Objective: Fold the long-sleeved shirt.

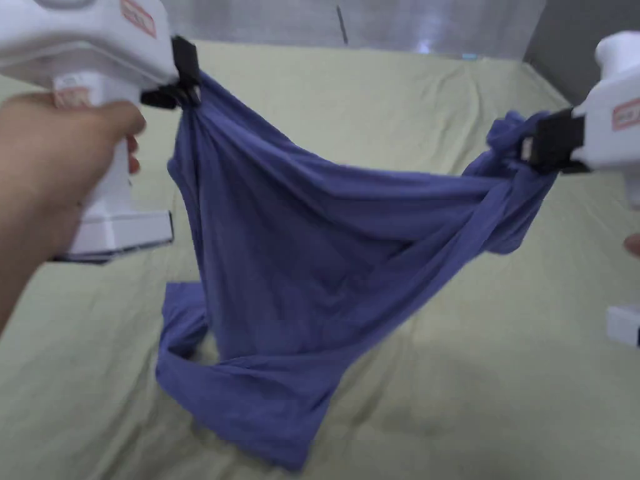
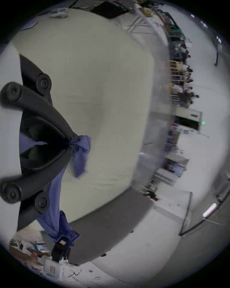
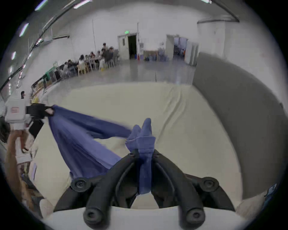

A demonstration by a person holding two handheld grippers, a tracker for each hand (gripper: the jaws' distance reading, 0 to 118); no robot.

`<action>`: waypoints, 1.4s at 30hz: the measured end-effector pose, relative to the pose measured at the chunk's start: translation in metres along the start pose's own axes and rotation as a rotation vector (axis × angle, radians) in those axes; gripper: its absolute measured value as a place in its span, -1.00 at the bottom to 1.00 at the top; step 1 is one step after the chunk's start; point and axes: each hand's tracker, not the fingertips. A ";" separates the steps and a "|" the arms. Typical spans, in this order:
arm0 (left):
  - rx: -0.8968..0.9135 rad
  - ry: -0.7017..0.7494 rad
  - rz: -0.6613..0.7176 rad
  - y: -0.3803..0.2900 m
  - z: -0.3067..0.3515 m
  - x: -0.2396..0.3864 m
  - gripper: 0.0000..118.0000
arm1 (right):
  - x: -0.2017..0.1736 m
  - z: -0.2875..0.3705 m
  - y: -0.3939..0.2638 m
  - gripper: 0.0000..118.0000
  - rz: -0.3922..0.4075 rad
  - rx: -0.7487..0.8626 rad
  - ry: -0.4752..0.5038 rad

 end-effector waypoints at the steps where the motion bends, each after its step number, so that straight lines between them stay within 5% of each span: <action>1: 0.042 0.007 0.004 0.026 0.015 0.001 -1.00 | 0.005 0.007 0.028 -0.76 0.019 0.044 -0.039; 5: 0.153 0.013 0.070 0.116 0.058 -0.004 -1.00 | 0.027 0.019 0.126 -0.76 -0.077 0.110 -0.038; 11: 0.253 0.010 0.103 0.225 0.063 -0.006 -1.00 | 0.016 0.002 0.242 -0.76 -0.107 0.099 -0.010; 22: 0.374 0.036 0.164 0.344 0.056 0.002 -1.00 | -0.008 -0.001 0.348 -0.76 -0.192 0.221 -0.018; 32: 0.292 0.054 0.159 0.308 0.007 -0.024 -1.00 | 0.000 -0.060 0.275 -0.76 -0.199 0.207 0.067; 42: -0.029 0.059 0.229 0.076 -0.044 -0.091 -1.00 | 0.009 -0.201 0.042 -0.76 -0.332 -0.053 0.186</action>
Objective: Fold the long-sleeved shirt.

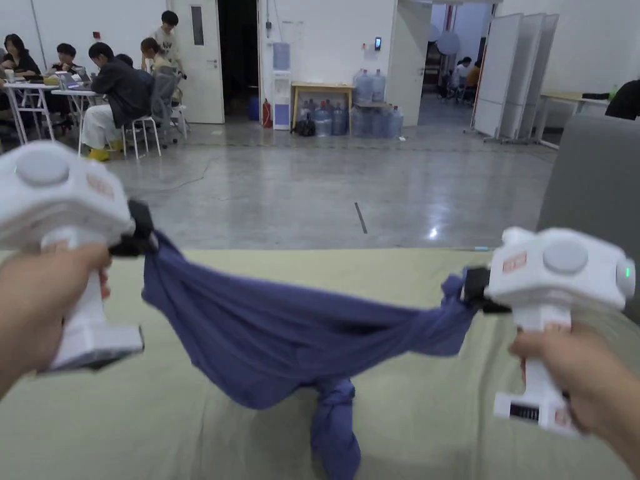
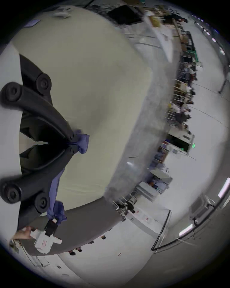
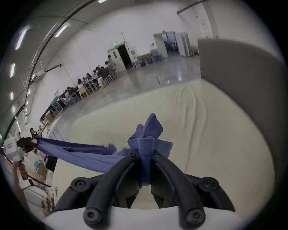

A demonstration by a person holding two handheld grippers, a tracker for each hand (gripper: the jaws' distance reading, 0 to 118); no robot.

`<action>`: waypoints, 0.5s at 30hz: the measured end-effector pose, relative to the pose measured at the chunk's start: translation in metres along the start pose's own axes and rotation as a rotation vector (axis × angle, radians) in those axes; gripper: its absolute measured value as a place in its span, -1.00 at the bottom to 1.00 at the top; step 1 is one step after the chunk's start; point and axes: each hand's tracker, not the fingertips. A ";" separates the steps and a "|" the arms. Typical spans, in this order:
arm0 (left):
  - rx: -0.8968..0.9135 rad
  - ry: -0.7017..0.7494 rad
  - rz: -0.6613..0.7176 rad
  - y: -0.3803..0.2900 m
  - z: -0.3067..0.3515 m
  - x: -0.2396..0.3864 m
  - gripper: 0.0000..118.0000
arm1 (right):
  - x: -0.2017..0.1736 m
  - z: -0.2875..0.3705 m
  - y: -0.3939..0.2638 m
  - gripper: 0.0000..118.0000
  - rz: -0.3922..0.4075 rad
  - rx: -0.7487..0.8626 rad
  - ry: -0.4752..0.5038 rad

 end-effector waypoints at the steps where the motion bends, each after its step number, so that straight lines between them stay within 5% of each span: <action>1: 0.000 -0.021 0.031 -0.024 -0.001 -0.014 -1.00 | 0.010 -0.004 -0.024 -0.76 -0.014 -0.025 0.010; 9: -0.192 0.012 0.033 -0.221 0.064 -0.103 -1.00 | 0.084 0.014 -0.220 -0.76 -0.179 -0.168 0.031; 15: -0.277 0.042 0.100 -0.315 0.121 -0.140 -1.00 | 0.093 0.073 -0.316 -0.76 -0.208 -0.162 -0.004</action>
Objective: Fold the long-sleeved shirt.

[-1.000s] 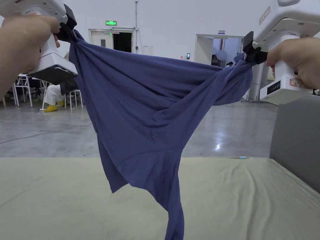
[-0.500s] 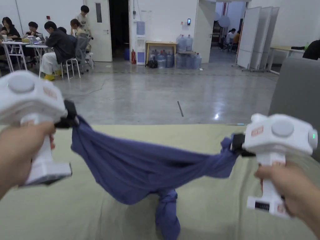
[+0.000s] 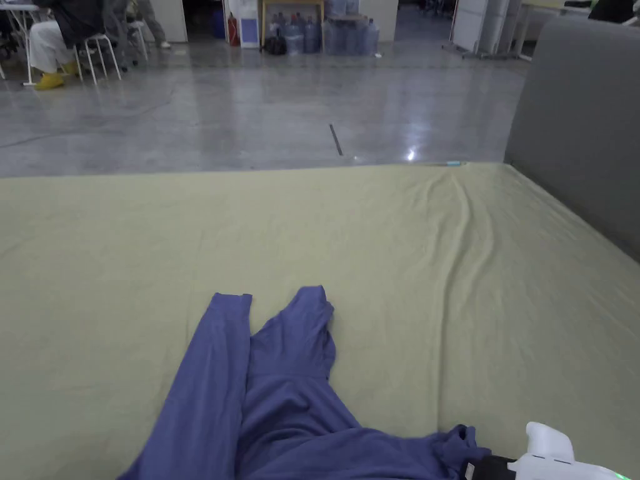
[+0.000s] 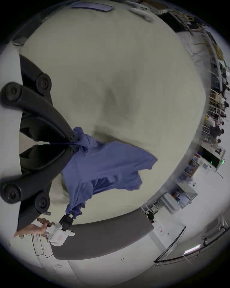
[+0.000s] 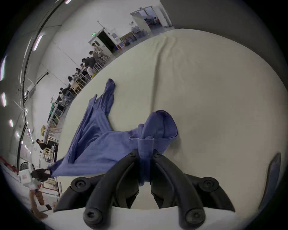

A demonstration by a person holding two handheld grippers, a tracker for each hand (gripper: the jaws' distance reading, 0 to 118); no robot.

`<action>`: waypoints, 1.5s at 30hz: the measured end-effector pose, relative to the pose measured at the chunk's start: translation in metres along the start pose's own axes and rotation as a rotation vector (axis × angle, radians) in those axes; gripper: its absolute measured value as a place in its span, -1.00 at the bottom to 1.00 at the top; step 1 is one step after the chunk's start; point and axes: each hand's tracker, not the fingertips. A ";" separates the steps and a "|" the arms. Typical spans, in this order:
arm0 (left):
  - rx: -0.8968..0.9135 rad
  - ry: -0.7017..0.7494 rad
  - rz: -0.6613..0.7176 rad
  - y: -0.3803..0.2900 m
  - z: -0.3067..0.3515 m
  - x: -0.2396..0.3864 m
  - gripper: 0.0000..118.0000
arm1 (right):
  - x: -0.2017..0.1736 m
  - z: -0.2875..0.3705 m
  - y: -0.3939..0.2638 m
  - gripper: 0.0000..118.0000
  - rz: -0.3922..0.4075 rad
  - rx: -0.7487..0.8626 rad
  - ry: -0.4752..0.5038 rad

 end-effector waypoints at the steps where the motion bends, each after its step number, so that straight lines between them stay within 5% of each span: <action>1: -0.011 0.006 0.004 -0.013 0.005 -0.007 -1.00 | 0.003 0.006 -0.009 -0.76 0.002 -0.003 -0.002; 6: -0.076 0.011 0.070 -0.064 0.023 -0.028 -1.00 | 0.014 0.027 -0.046 -0.76 0.086 -0.035 -0.053; 15: -0.138 0.021 0.112 -0.095 0.027 -0.040 -1.00 | 0.033 0.040 -0.075 -0.76 -0.002 -0.090 -0.095; 39: -0.181 0.075 0.100 -0.104 0.009 -0.049 -1.00 | 0.046 0.038 -0.085 -0.76 0.080 -0.251 -0.197; 40: -0.180 0.072 0.111 -0.105 0.008 -0.049 -1.00 | 0.045 0.039 -0.080 -0.54 0.095 -0.261 -0.204; 41: -0.182 0.057 0.116 -0.102 0.008 -0.048 -0.99 | 0.043 0.043 -0.075 0.00 0.109 -0.251 -0.236; 42: -0.175 0.058 0.116 -0.101 0.013 -0.044 -0.53 | 0.042 0.051 -0.071 0.81 0.109 -0.243 -0.276; 43: -0.130 0.084 0.115 -0.099 0.019 -0.039 0.51 | 0.041 0.064 -0.067 1.00 0.108 -0.214 -0.261; 44: -0.108 0.079 0.109 -0.099 0.024 -0.038 1.00 | 0.035 0.087 -0.060 0.98 0.111 -0.113 -0.228; 45: 0.040 -0.016 0.110 -0.116 0.045 -0.032 1.00 | 0.031 0.103 -0.057 0.97 0.115 -0.089 -0.210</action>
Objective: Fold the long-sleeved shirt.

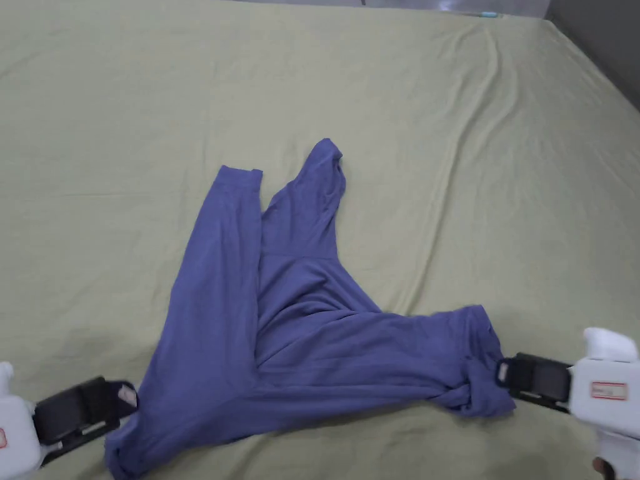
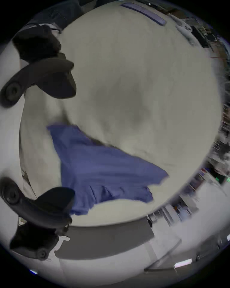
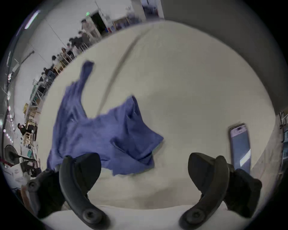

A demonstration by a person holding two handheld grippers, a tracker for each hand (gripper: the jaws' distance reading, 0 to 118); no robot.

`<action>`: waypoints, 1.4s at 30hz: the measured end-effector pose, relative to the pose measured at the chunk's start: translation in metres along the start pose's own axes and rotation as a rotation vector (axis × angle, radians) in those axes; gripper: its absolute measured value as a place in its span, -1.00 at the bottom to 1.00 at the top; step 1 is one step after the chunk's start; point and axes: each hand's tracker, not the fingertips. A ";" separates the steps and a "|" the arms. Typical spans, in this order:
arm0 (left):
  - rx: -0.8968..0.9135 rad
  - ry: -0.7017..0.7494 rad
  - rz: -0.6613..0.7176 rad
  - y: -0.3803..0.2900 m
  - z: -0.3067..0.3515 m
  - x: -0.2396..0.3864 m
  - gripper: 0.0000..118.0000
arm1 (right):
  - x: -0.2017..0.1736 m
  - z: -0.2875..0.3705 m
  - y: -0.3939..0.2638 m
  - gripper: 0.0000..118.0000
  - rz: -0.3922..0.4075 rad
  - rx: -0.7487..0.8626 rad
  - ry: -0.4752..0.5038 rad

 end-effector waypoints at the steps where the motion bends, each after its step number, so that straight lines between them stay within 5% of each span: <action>1: -0.033 -0.015 -0.015 -0.008 0.013 0.005 1.00 | -0.002 0.017 -0.001 0.98 0.001 0.017 0.013; 5: -0.043 0.018 -0.024 0.006 0.005 0.003 1.00 | -0.018 0.055 -0.019 0.93 0.005 0.049 0.076; 6: -0.080 0.028 -0.027 -0.002 0.005 0.002 0.94 | -0.021 0.047 -0.026 0.56 0.018 0.044 0.084; 7: -0.128 0.042 -0.061 -0.004 0.002 0.005 0.32 | -0.032 0.046 -0.036 -0.29 0.046 0.046 0.057; 8: -0.135 0.079 -0.093 -0.015 -0.002 0.009 -0.88 | -0.043 0.043 -0.043 -0.96 0.096 0.041 0.025; 9: -0.149 0.128 -0.121 -0.025 -0.010 0.013 -1.00 | -0.052 0.038 -0.051 -0.96 0.141 0.024 -0.016; 10: -0.183 0.176 -0.149 -0.035 -0.012 0.013 -1.00 | -0.050 0.024 -0.057 -0.96 0.141 0.017 0.034; 12: -0.245 0.012 -0.079 -0.039 -0.033 0.022 -1.00 | -0.057 0.013 -0.062 -0.96 0.122 -0.026 0.167; 17: -0.054 -0.038 -0.200 0.046 -0.081 0.069 -0.98 | -0.079 0.010 -0.064 -0.96 0.129 -0.046 0.246; 18: -0.015 -0.048 -0.197 0.068 -0.100 0.080 -0.31 | -0.085 0.012 -0.062 -0.96 0.143 -0.047 0.255; 19: 0.020 -0.060 -0.200 0.094 -0.117 0.102 0.71 | -0.088 0.013 -0.062 -0.96 0.152 -0.045 0.267; 20: 0.007 -0.035 -0.207 0.115 -0.137 0.114 1.00 | -0.090 0.014 -0.064 -0.96 0.158 -0.043 0.272; 26: -0.099 0.145 -0.233 0.189 -0.229 0.191 1.00 | -0.090 0.021 -0.074 -0.96 0.189 -0.071 0.269; 34: -0.249 0.262 -0.292 0.194 -0.314 0.160 0.91 | -0.069 0.012 -0.086 -0.96 0.156 -0.144 0.208; 35: -0.239 0.289 -0.328 0.200 -0.311 0.169 0.76 | -0.067 0.012 -0.087 -0.96 0.144 -0.146 0.205; 36: -0.243 0.327 -0.359 0.197 -0.304 0.176 0.14 | -0.065 0.012 -0.087 -0.96 0.134 -0.146 0.205; 37: -0.201 0.372 -0.431 0.195 -0.296 0.182 -0.79 | -0.063 0.012 -0.086 -0.96 0.123 -0.146 0.206; 38: -0.175 0.347 -0.445 0.194 -0.290 0.183 -1.00 | -0.061 0.011 -0.085 -0.96 0.115 -0.146 0.204; 42: -0.175 0.171 -0.367 0.213 -0.255 0.179 -1.00 | -0.063 0.010 -0.082 -0.96 0.096 -0.150 0.214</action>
